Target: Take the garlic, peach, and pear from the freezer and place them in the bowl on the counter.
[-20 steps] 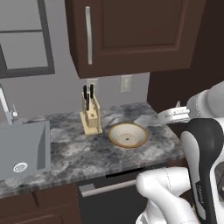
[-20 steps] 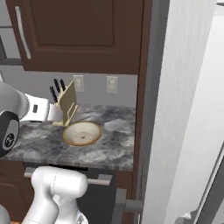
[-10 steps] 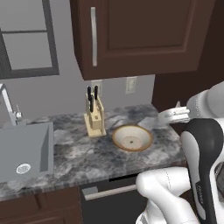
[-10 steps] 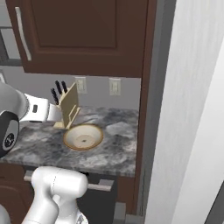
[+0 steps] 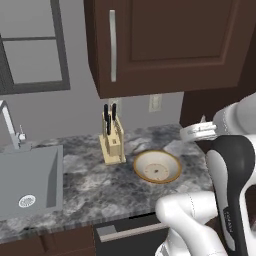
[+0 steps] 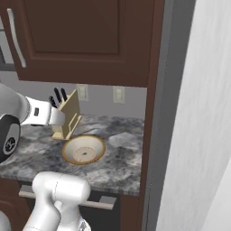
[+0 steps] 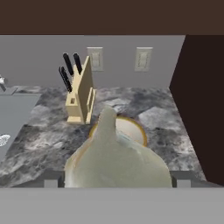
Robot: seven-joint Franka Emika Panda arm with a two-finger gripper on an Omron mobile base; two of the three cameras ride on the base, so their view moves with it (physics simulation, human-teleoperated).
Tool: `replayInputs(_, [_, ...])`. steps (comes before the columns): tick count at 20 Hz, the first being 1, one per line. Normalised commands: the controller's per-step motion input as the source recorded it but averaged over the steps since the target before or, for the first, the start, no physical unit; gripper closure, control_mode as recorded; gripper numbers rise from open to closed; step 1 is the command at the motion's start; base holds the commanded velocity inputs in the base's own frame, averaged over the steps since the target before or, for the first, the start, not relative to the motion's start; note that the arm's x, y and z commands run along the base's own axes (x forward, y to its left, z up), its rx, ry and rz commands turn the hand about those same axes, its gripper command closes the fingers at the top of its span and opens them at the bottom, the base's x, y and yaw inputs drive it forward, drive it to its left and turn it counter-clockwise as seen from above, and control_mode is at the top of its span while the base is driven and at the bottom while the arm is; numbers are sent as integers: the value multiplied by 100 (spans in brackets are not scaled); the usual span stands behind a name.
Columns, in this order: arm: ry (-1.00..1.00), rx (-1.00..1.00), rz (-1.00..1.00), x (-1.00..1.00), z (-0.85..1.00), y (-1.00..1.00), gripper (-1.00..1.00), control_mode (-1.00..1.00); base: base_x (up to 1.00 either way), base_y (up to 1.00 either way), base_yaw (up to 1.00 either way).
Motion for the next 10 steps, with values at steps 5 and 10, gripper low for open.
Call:
replayInputs(5, [7, 0, 0, 6, -15, 0, 100, -100, 13, 0, 0])
replayInputs(10, [30, -1, 0, 16, -55, 4, 100, -100, 0, 0, 0])
